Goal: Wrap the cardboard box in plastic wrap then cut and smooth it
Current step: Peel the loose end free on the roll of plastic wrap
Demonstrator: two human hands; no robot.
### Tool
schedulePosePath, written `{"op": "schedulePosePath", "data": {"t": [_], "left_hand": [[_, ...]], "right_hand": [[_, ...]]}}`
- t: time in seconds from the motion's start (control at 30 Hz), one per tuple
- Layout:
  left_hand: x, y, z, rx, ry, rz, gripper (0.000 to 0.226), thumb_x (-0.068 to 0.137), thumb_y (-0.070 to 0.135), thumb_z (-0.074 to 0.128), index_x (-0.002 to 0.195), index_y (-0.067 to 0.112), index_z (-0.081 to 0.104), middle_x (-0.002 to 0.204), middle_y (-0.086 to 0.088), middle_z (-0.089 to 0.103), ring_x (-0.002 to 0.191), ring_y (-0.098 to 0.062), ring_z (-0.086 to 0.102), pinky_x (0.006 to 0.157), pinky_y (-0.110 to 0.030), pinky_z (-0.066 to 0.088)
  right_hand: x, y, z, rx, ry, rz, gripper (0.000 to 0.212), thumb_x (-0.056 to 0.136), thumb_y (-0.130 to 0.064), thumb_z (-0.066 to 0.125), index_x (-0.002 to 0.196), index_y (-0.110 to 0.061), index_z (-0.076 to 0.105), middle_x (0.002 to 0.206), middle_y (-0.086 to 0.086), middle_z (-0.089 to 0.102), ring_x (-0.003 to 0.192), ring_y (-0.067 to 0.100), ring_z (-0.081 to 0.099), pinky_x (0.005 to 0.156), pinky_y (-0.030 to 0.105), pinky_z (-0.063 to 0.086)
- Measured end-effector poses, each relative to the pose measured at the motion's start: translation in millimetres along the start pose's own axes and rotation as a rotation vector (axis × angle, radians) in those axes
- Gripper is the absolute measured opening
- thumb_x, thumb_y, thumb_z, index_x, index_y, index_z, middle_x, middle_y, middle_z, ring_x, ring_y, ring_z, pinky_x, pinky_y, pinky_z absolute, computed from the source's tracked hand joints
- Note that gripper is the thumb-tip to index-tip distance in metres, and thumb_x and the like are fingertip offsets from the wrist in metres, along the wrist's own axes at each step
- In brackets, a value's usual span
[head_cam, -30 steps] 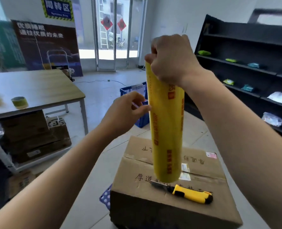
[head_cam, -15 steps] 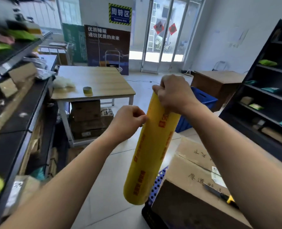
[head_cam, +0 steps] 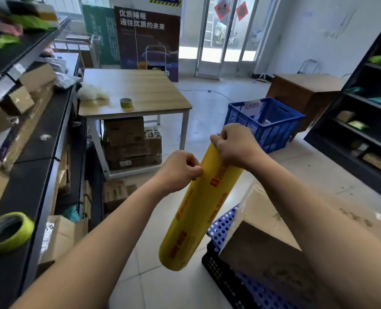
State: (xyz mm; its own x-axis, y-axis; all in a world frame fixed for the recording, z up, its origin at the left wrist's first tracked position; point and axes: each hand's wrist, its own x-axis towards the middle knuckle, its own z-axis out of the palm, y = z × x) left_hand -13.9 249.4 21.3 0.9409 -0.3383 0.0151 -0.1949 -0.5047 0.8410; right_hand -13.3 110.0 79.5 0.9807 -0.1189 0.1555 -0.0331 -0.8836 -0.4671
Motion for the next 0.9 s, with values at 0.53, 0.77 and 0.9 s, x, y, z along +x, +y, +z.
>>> {"op": "schedulePosePath", "data": {"t": [0.53,0.77,0.9], "left_hand": [[7.6,-28.3,38.0,0.09,-0.169,0.014,0.012,0.086,0.016,0.062,0.074,0.012,0.062,0.069,0.001,0.057,0.066,-0.014,0.054,0.062,-0.027,0.046],[-0.8,-33.9,46.8,0.171,-0.257,-0.028,0.016,0.083,0.024,0.07,0.087,0.01,0.065,0.082,0.001,0.064,0.077,-0.014,0.06,0.068,-0.025,0.05],[-4.4,-35.2,56.5,0.26,-0.168,-0.025,0.012,0.088,0.019,0.064,0.087,0.009,0.07,0.082,-0.002,0.066,0.074,-0.014,0.063,0.064,-0.023,0.05]], "right_hand": [[-20.1,31.8,22.1,0.003,-0.03,0.116,0.026,0.093,-0.022,0.052,0.073,-0.006,0.051,0.073,0.012,0.049,0.068,0.023,0.046,0.062,0.033,0.038],[-23.4,44.0,23.9,0.003,-0.013,0.178,0.033,0.095,-0.025,0.051,0.081,0.003,0.061,0.079,0.016,0.057,0.074,0.028,0.053,0.071,0.041,0.048],[-24.2,48.6,33.5,0.016,-0.012,0.218,0.034,0.095,-0.028,0.052,0.085,0.003,0.063,0.084,0.017,0.061,0.083,0.033,0.06,0.073,0.041,0.049]]}}
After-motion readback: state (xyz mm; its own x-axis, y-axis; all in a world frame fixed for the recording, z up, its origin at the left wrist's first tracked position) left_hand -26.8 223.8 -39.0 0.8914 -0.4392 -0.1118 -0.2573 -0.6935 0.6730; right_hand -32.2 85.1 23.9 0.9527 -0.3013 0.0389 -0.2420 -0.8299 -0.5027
